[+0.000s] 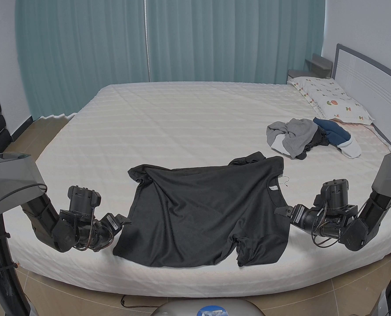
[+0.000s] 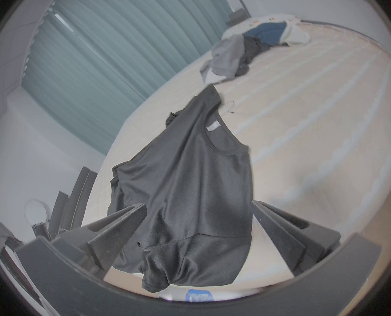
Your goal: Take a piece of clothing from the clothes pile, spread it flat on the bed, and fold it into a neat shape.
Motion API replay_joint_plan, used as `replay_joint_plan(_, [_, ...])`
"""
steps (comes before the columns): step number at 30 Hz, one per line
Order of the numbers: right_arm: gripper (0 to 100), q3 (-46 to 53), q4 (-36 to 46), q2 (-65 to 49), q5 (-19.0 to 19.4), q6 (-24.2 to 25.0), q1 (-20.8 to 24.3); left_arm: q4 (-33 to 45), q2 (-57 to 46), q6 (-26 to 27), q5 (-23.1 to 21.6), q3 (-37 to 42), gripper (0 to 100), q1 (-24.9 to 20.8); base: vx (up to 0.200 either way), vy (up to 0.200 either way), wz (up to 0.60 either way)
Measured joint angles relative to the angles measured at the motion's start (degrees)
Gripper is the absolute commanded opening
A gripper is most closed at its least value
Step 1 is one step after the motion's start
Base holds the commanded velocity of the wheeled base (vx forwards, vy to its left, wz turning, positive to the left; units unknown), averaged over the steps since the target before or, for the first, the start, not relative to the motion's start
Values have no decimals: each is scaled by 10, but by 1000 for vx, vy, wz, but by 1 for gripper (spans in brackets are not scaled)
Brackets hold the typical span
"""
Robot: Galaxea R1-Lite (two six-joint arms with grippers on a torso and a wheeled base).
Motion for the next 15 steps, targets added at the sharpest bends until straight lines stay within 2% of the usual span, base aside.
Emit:
replay_joint_plan(5, [100, 6, -30, -3, -12, -30, -2, 0, -1, 1, 5, 5, 100, -10, 0, 0, 0])
replay_joint_plan(7, [100, 8, -30, -6, -34, -31, 4, 1, -1, 1, 5, 7, 100, -12, 0, 0, 0])
replay_joint_plan(11, [100, 13, -17, -21, -87, -28, 39, 2, -3, 2, 5, 14, 100, -17, 0, 0, 0])
replay_joint_plan(15, [100, 34, -6, -31, -104, -1, 62, 3, -7, 3, 5, 22, 100, -22, 0, 0, 0])
